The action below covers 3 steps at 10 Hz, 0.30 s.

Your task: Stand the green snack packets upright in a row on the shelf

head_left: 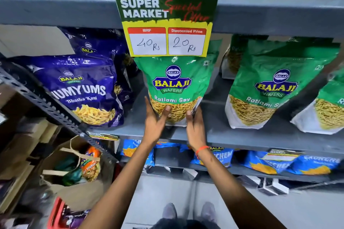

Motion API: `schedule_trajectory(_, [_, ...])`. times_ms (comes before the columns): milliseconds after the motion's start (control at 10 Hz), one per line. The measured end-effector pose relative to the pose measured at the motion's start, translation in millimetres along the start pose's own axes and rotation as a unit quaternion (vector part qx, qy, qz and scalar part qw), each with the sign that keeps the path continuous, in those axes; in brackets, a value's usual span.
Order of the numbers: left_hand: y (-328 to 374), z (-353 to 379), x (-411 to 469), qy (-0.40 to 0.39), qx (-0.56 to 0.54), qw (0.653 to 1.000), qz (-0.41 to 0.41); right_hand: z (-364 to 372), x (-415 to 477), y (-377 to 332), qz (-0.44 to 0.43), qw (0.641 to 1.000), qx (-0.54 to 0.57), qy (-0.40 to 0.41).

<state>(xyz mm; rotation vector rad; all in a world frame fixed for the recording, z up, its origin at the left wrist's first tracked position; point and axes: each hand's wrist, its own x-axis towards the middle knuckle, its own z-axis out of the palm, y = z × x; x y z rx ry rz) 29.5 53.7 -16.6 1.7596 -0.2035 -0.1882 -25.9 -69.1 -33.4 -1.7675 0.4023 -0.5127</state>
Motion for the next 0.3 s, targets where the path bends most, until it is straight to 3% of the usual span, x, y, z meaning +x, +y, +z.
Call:
schedule_trajectory(100, [4.7, 0.1, -4.4, 0.011, 0.016, 1.000, -0.008, -4.3, -2.7, -6.8, 0.011, 1.000, -0.013, -0.005])
schedule_trajectory(200, [18.3, 4.0, -13.7, 0.078, 0.069, 0.994, 0.017, -15.8, -3.7, -22.2, -0.014, 0.998, -0.060, 0.005])
schedule_trajectory(300, [33.3, 17.5, -40.3, 0.221, 0.213, 0.942, 0.139, -50.8, -4.0, -37.9, -0.052, 0.984, -0.170, 0.020])
